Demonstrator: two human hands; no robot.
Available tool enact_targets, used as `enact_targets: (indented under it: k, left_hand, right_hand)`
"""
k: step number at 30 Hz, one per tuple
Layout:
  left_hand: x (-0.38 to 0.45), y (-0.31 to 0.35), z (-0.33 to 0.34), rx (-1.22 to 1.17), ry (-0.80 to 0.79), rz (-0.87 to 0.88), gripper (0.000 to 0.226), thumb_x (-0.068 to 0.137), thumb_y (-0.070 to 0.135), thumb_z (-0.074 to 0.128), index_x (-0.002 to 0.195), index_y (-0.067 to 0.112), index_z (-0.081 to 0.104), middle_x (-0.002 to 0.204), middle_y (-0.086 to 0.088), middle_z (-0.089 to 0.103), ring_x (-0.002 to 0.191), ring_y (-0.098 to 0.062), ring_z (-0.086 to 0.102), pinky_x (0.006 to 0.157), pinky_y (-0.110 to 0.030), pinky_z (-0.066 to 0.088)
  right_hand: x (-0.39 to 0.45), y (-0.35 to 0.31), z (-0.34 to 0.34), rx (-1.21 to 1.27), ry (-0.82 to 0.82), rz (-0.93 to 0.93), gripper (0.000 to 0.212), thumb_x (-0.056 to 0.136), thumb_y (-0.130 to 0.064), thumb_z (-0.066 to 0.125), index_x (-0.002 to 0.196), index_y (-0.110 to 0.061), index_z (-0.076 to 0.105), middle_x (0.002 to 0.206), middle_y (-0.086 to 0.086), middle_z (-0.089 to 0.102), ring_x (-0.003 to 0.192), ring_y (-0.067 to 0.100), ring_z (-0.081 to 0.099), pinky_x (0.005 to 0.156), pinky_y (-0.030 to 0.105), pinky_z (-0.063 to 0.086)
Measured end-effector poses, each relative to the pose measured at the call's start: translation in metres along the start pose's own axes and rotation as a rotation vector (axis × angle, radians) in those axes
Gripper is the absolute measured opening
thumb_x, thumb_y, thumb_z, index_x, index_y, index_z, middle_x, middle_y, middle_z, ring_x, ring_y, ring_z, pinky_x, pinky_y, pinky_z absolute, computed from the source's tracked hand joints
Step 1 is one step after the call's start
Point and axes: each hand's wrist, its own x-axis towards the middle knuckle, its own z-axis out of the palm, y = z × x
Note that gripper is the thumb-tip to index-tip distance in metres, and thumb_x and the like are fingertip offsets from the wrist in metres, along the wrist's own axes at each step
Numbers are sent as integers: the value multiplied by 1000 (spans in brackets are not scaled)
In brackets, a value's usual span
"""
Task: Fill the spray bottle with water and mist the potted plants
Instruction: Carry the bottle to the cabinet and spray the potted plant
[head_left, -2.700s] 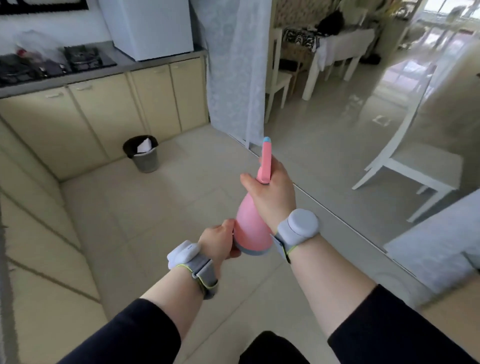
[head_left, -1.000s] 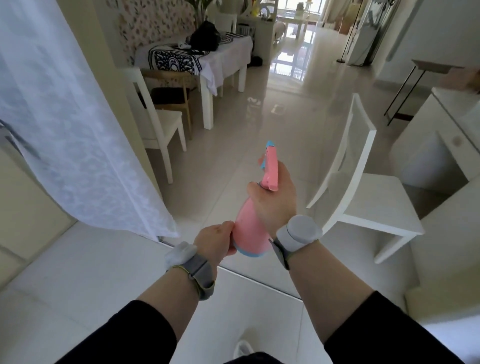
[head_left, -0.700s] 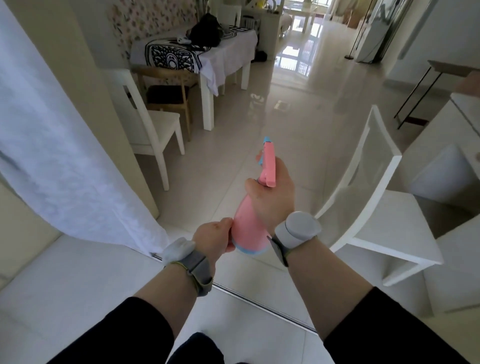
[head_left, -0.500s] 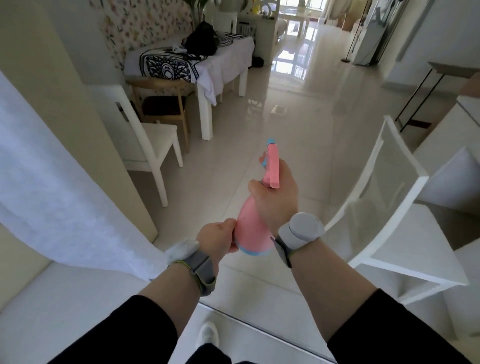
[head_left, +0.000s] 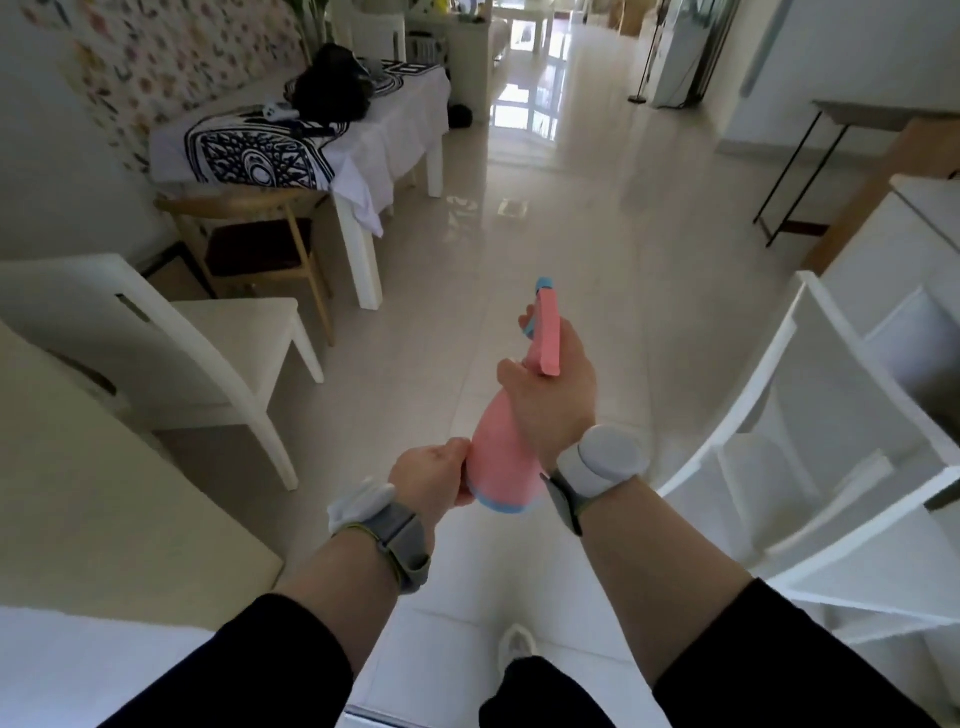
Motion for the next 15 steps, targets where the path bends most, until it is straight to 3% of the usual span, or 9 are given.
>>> enact_targets:
  k: [4, 9, 15]
  left_hand:
    - [68, 40, 29, -9, -11, 13, 29, 93, 19, 53, 69, 6, 64, 91, -26, 69, 82, -37, 68, 87, -47, 56]
    - [150, 97, 71, -107, 1, -29, 27, 94, 16, 52, 72, 5, 63, 85, -20, 67, 74, -32, 64, 79, -42, 56]
    - [230, 151, 97, -144, 3, -64, 25, 94, 18, 52, 76, 3, 62, 83, -18, 66, 71, -27, 64, 63, -32, 56]
  right_hand:
    - [81, 14, 13, 2, -18, -4, 51, 76, -7, 61, 125, -19, 54, 116, -7, 59, 96, 7, 53, 86, 23, 42]
    - [187, 16, 23, -9, -55, -59, 46, 75, -5, 61, 118, -20, 55, 109, 1, 59, 87, 10, 50, 75, 16, 38]
    - [285, 23, 44, -17, -74, -53, 47, 76, -6, 61, 120, -20, 55, 105, -5, 57, 84, 7, 50, 67, 3, 34]
